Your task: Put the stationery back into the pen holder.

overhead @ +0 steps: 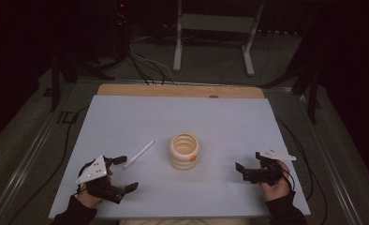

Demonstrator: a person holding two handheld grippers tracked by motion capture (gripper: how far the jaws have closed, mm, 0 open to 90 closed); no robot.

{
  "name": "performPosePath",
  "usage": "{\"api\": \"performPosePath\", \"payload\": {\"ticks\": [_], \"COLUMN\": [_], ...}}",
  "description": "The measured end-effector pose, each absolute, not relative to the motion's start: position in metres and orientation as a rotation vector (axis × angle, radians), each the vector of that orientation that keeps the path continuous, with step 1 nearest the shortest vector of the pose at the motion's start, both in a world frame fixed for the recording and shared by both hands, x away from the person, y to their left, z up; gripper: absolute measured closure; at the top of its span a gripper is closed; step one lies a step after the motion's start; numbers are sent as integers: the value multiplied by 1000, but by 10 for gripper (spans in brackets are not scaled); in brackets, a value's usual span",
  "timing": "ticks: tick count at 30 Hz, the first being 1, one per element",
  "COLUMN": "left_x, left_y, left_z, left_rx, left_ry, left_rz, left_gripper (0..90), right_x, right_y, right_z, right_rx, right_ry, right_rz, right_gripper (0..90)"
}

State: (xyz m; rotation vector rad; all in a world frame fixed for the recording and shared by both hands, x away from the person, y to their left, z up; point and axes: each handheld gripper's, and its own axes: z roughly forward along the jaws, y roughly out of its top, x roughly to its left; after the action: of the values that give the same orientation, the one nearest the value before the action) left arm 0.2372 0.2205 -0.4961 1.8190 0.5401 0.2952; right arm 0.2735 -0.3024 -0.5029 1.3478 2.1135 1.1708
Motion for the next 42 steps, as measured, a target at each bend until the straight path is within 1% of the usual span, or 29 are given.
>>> {"api": "performPosePath", "payload": {"ticks": [6, 17, 20, 22, 28, 31, 36, 42], "left_x": [245, 257, 262, 264, 275, 281, 299, 311], "left_y": [219, 213, 211, 210, 203, 200, 190, 183], "left_z": [-485, -467, -463, -462, -465, -466, -470, -474], "left_rx": [1804, 1868, 1890, 1885, 1903, 1930, 2021, 2099], "left_ry": [564, 613, 630, 643, 683, 698, 796, 854], "left_rz": [289, 339, 333, 309, 312, 301, 307, 307], "left_gripper": [1, 1, 1, 1, 1, 1, 1, 2], "right_x": [273, 272, 272, 272, 271, 270, 270, 270], "right_y": [-302, -299, -298, -298, -298, -298, -297, -297], "right_z": [-503, -502, -502, -502, -502, -501, -501, -501], "right_rx": [1336, 1322, 1320, 1317, 1325, 1323, 1319, 1322], "right_ry": [2114, 2121, 2123, 2125, 2125, 2115, 2118, 2123], "right_rz": [1177, 1193, 1195, 1195, 1208, 1218, 1222, 1233], "right_gripper": [5, 5, 5, 5, 5, 5, 5, 5]}}
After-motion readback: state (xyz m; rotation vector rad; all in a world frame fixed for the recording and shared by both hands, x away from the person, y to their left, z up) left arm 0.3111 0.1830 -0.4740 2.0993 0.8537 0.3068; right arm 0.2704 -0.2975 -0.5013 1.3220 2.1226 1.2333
